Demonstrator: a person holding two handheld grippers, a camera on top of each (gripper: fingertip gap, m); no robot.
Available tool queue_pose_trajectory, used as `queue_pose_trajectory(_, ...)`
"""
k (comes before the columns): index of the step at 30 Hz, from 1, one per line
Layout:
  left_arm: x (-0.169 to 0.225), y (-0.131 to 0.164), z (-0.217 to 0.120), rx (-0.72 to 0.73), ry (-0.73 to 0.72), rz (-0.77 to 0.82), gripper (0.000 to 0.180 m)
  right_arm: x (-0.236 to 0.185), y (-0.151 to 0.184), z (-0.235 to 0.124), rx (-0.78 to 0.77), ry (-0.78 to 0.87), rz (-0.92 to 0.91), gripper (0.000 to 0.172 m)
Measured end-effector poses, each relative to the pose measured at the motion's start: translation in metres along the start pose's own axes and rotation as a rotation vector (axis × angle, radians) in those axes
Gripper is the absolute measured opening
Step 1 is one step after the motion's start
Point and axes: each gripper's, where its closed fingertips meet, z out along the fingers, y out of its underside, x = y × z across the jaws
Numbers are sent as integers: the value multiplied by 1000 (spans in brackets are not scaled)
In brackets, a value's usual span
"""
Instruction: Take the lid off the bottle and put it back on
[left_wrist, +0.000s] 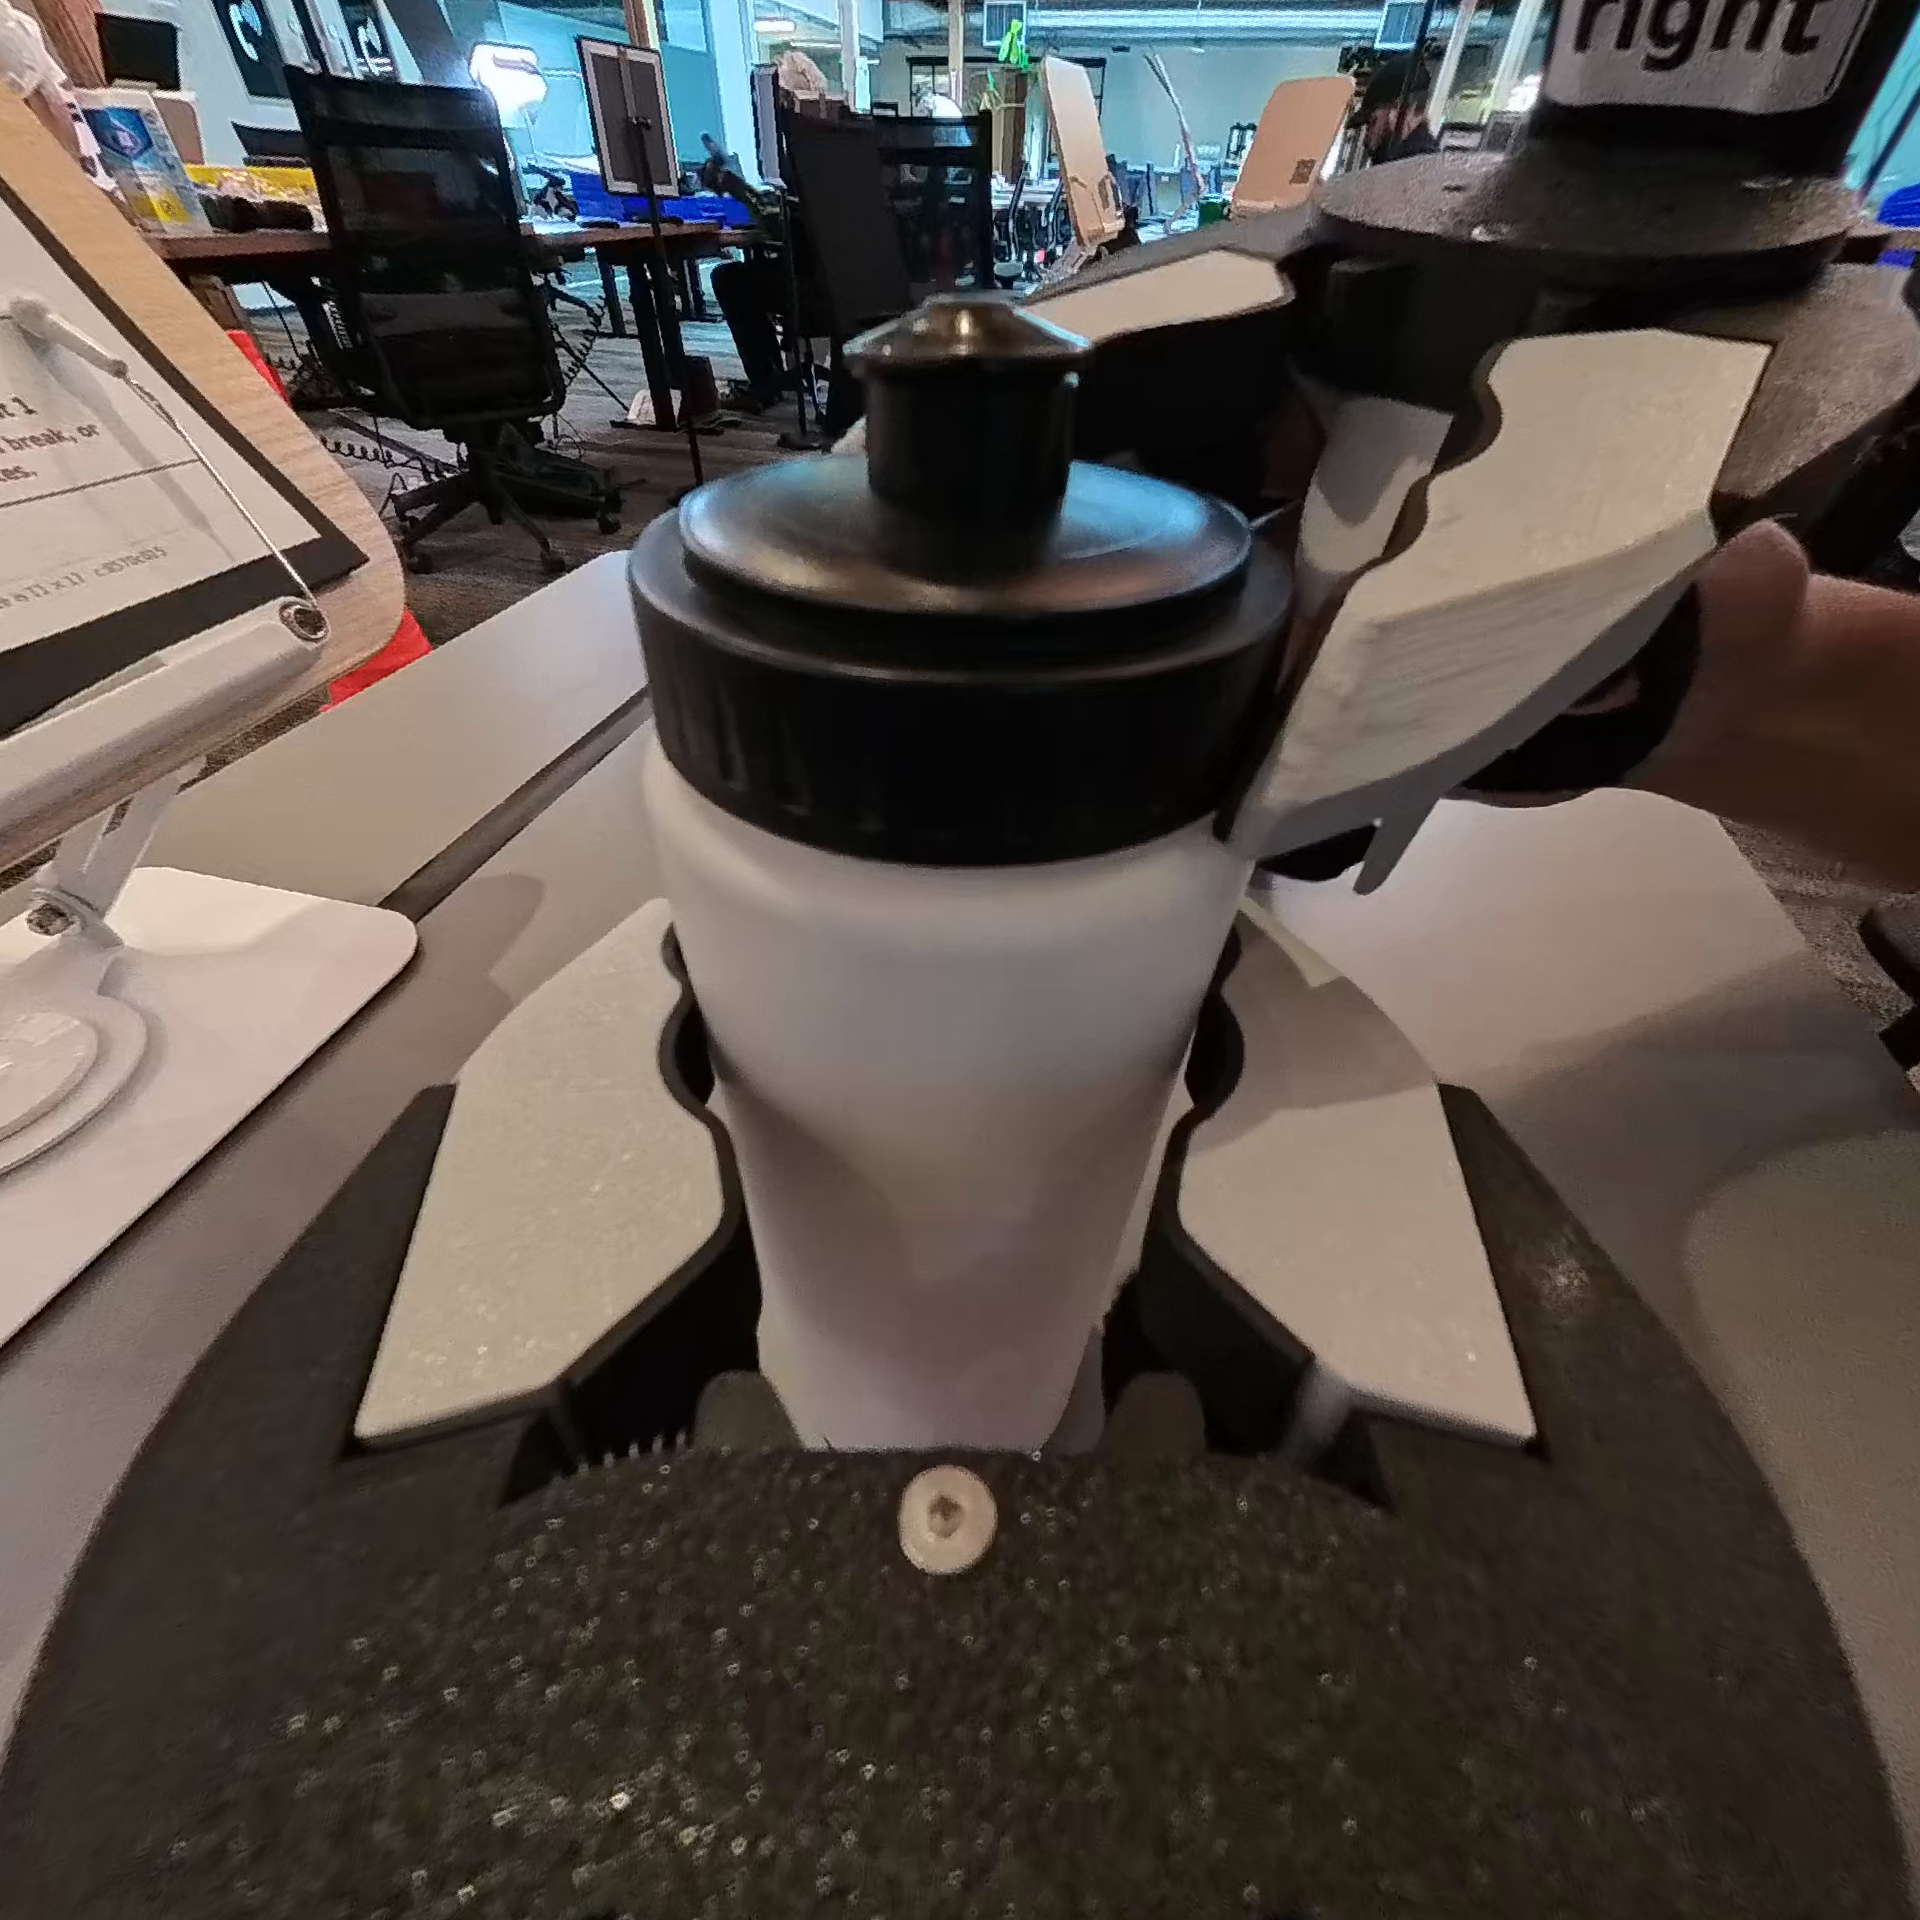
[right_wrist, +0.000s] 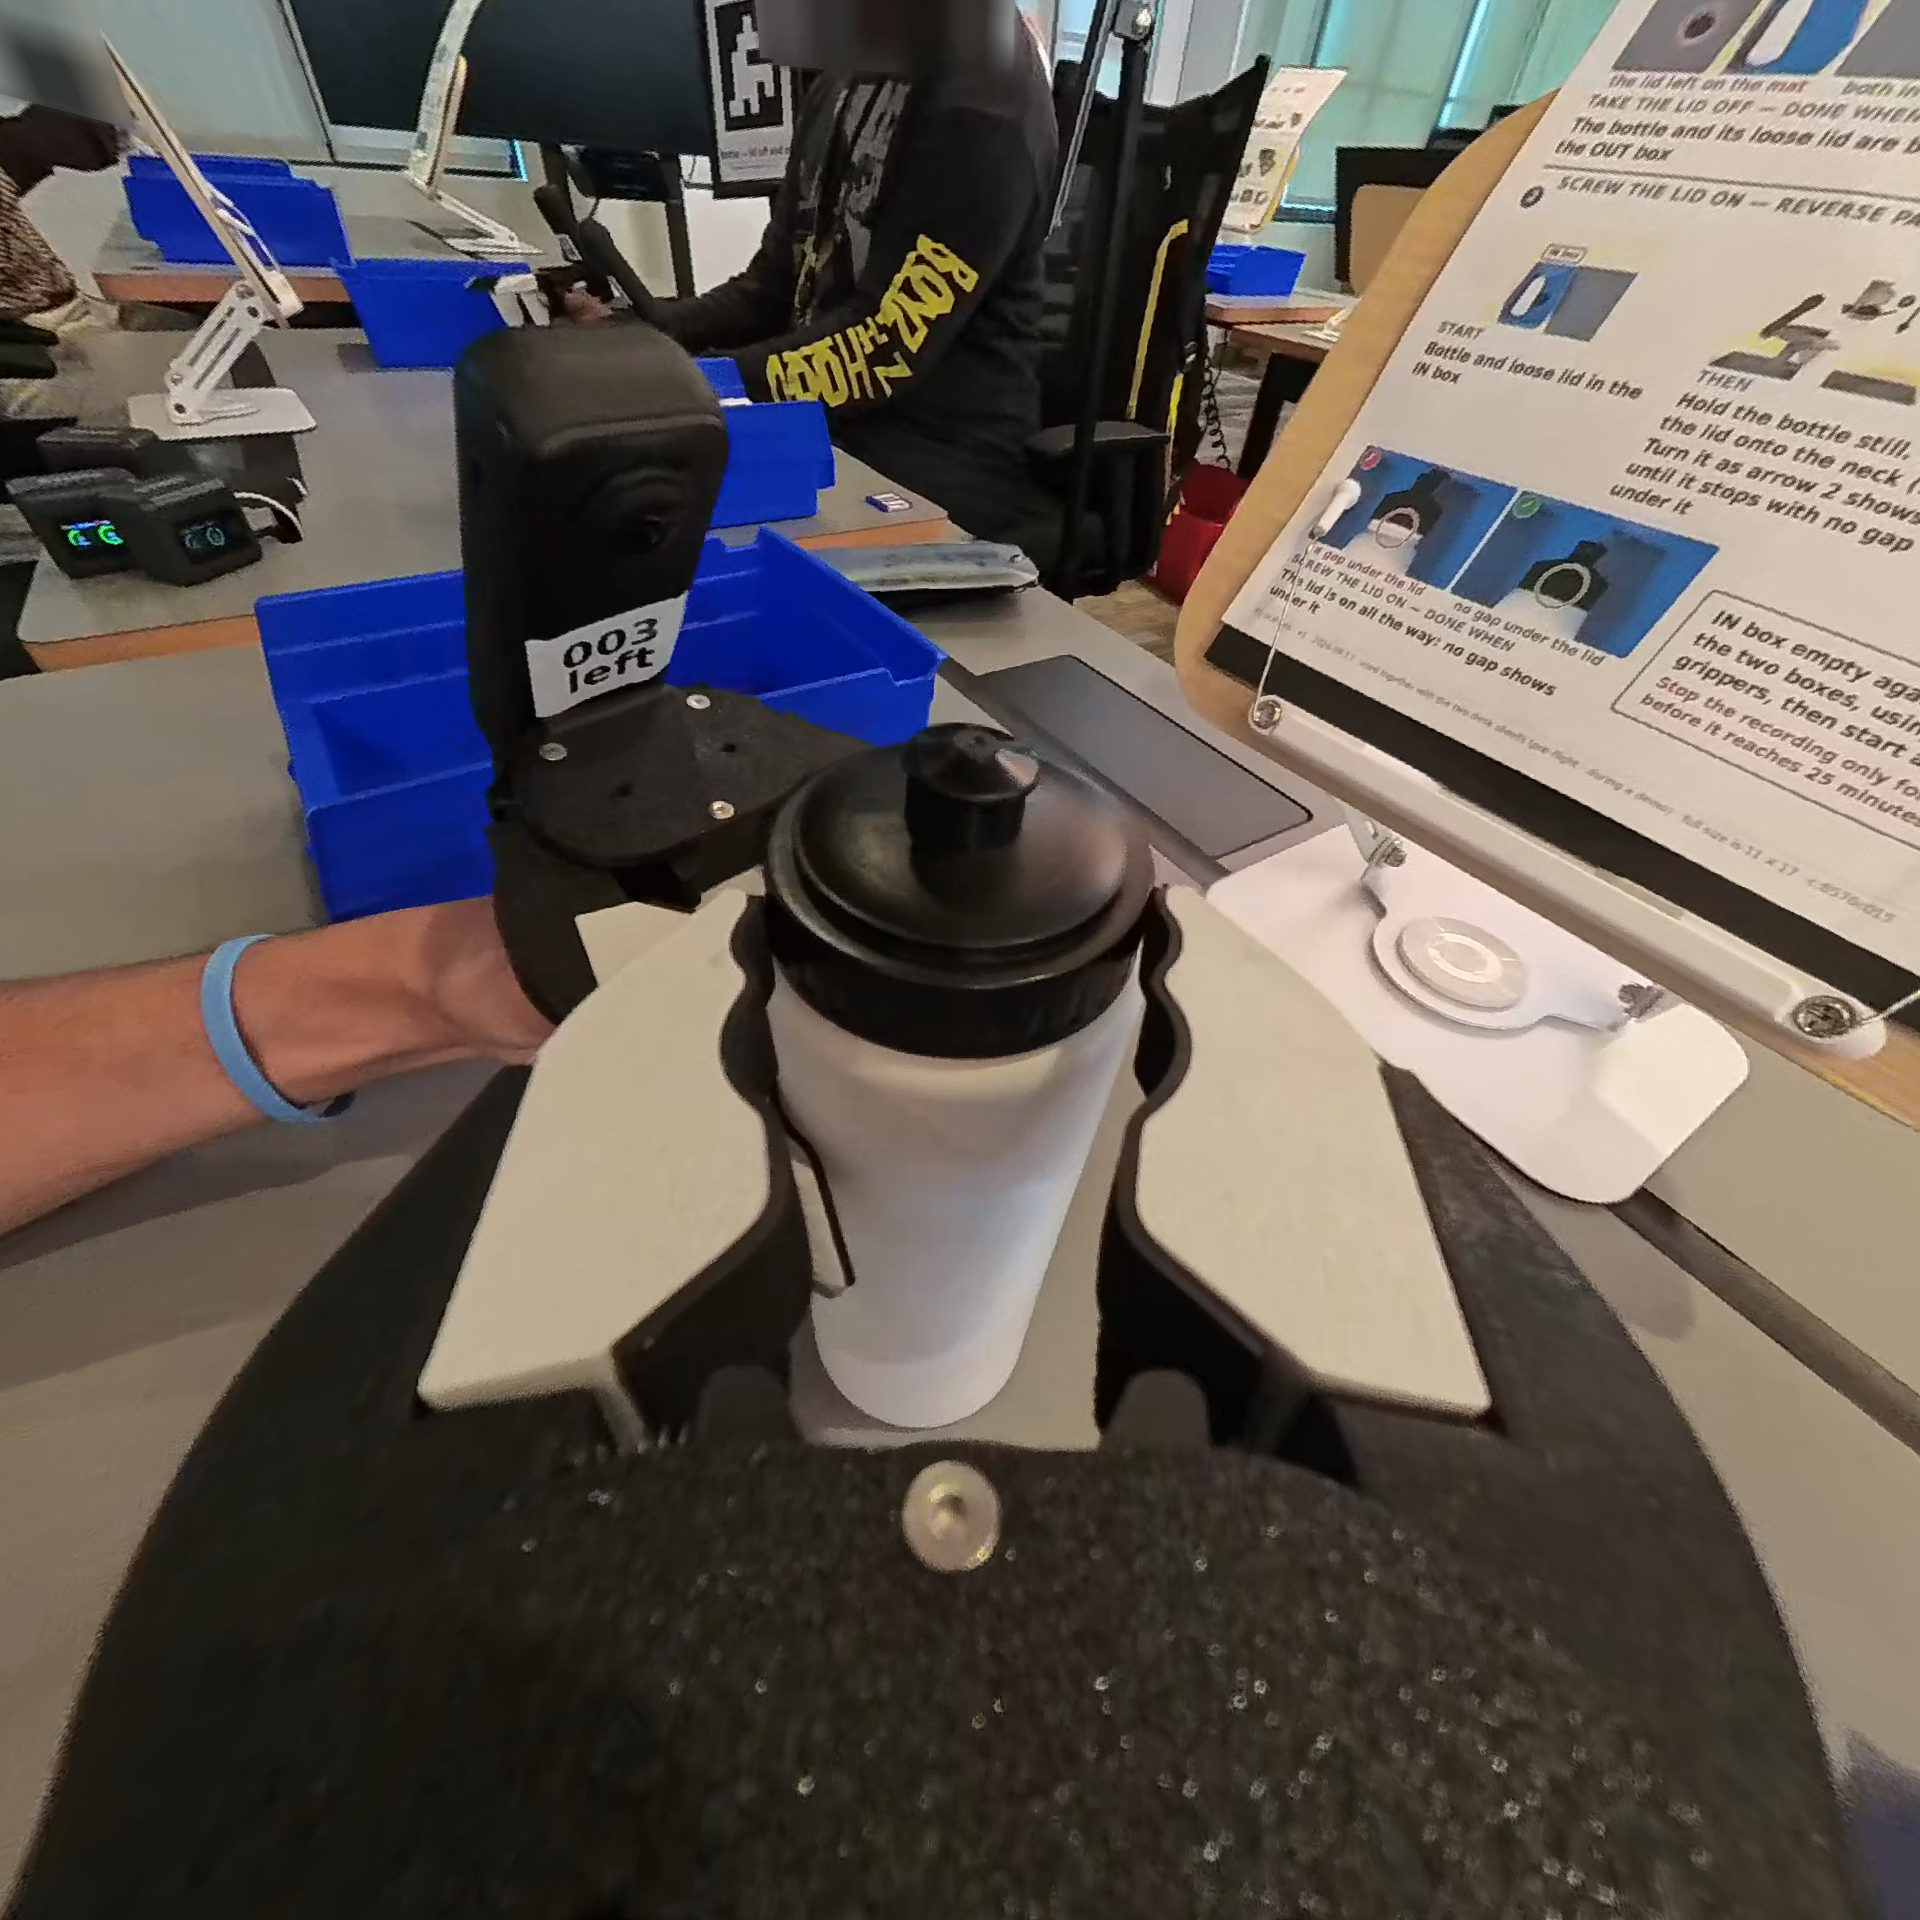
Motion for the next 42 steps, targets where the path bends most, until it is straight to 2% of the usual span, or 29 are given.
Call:
queue_pose_trajectory(15, 2, 0, 3, -6, 25, 22, 89, 1, 1, -8, 49, -215, 50, 66)
queue_pose_trajectory(21, 0, 0, 3, -4, 24, -8, 89, 5, 0, -4, 64, -90, 93, 66)
queue_pose_trajectory(23, 2, 0, 4, -12, 23, 4, 89, 8, 1, -3, 53, -29, 100, 84)
queue_pose_trajectory(24, 2, 1, 4, -17, 23, 7, 89, 7, 0, -3, 52, -23, 92, 86)
queue_pose_trajectory(28, 3, 1, 5, -22, 29, 5, 89, 3, 0, -2, 9, -56, 86, 69)
queue_pose_trajectory(34, 7, 1, 6, -31, 45, 30, 88, -1, 4, -7, -40, -153, 74, 69)
queue_pose_trajectory(42, 10, 1, 7, -26, 71, 34, 88, -2, 4, -9, 1, -273, 72, 69)
